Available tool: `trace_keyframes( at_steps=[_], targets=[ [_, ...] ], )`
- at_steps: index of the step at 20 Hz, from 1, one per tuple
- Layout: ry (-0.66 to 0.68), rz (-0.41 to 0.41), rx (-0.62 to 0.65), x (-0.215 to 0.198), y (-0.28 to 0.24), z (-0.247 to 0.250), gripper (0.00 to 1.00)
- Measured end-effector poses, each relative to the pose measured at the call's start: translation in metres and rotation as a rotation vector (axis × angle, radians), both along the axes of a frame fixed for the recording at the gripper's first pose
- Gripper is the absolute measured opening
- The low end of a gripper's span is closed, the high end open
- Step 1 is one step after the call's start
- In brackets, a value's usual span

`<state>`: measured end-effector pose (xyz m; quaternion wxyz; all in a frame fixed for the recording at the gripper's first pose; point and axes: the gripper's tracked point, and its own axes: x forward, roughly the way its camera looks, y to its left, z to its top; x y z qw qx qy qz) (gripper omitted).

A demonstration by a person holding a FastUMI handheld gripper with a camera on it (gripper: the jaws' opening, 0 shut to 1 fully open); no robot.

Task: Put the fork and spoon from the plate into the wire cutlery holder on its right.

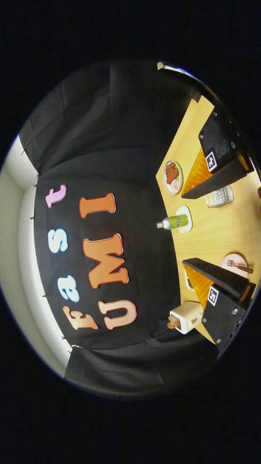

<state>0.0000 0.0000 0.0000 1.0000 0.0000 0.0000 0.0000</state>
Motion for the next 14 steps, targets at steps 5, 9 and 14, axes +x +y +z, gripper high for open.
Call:
trace_keyframes(
  at_steps=[5, 9, 14],
  targets=[
    [0.022, -0.001, -0.041, -0.013, 0.031, -0.020, 0.98],
    [0.028, 0.022, -0.085, -0.018, 0.057, -0.027, 0.98],
    [0.066, 0.093, -0.125, -0.017, 0.098, -0.048, 0.98]
  ],
)
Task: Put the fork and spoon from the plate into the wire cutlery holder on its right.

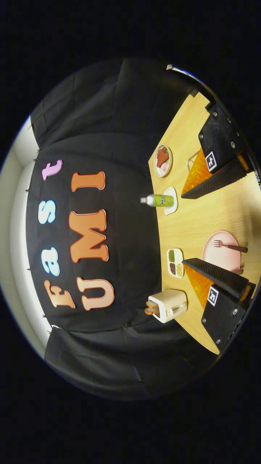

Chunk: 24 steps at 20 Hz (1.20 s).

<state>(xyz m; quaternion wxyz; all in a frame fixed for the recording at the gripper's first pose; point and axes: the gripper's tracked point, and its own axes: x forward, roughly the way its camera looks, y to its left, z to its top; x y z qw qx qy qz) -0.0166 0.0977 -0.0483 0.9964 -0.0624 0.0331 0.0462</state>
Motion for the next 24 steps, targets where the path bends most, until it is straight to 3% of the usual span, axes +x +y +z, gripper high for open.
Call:
trace_keyframes(
  at_steps=[11, 18, 22, 24],
  targets=[
    [0.058, 0.044, -0.065, 0.009, 0.026, -0.048, 0.98],
    [0.181, 0.050, -0.090, 0.023, 0.031, -0.107, 0.97],
    [0.295, 0.059, -0.104, 0.028, 0.033, -0.150, 0.87],
    [0.342, 0.053, -0.113, 0.032, 0.032, -0.168, 0.77]
  ],
)
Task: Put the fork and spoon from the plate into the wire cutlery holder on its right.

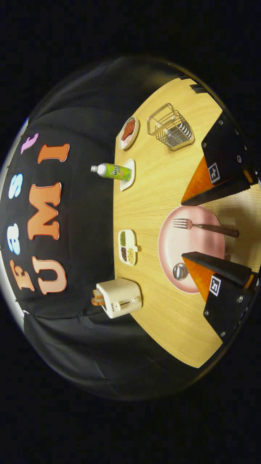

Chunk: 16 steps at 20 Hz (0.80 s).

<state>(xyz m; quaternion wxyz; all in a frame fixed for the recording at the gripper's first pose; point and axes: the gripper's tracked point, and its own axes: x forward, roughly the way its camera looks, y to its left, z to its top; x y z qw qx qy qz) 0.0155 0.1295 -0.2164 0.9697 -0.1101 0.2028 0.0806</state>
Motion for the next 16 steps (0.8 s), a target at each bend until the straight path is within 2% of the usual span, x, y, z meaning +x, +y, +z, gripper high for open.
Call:
trace_keyframes(
  at_steps=[5, 11, 16],
  targets=[
    [0.069, -0.009, -0.059, 0.005, -0.001, -0.034, 0.58],
    [0.148, -0.052, -0.063, 0.012, -0.006, -0.062, 0.47],
    [0.169, -0.064, -0.080, 0.017, -0.005, -0.067, 0.45]
  ],
)
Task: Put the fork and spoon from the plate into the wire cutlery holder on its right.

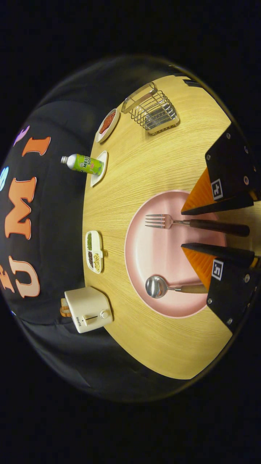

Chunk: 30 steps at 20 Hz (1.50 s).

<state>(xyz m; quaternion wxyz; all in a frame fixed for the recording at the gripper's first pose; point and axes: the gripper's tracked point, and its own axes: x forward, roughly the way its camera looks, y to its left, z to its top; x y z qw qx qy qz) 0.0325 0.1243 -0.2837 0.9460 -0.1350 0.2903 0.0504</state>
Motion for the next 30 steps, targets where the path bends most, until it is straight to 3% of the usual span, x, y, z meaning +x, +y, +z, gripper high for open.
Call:
trace_keyframes(
  at_steps=[1, 5, 8, 15, 21, 30],
  targets=[
    [0.001, -0.005, -0.004, 0.002, -0.001, -0.001, 0.34],
    [0.003, -0.025, -0.028, 0.004, -0.006, 0.002, 0.09],
    [-0.010, -0.005, -0.019, 0.000, -0.006, 0.018, 0.01],
    [0.011, 0.042, 0.040, -0.009, -0.020, 0.074, 0.01],
    [0.065, -0.013, 0.064, -0.010, -0.081, 0.118, 0.01],
    [0.151, -0.061, -0.070, -0.017, -0.177, 0.164, 0.01]
  ],
)
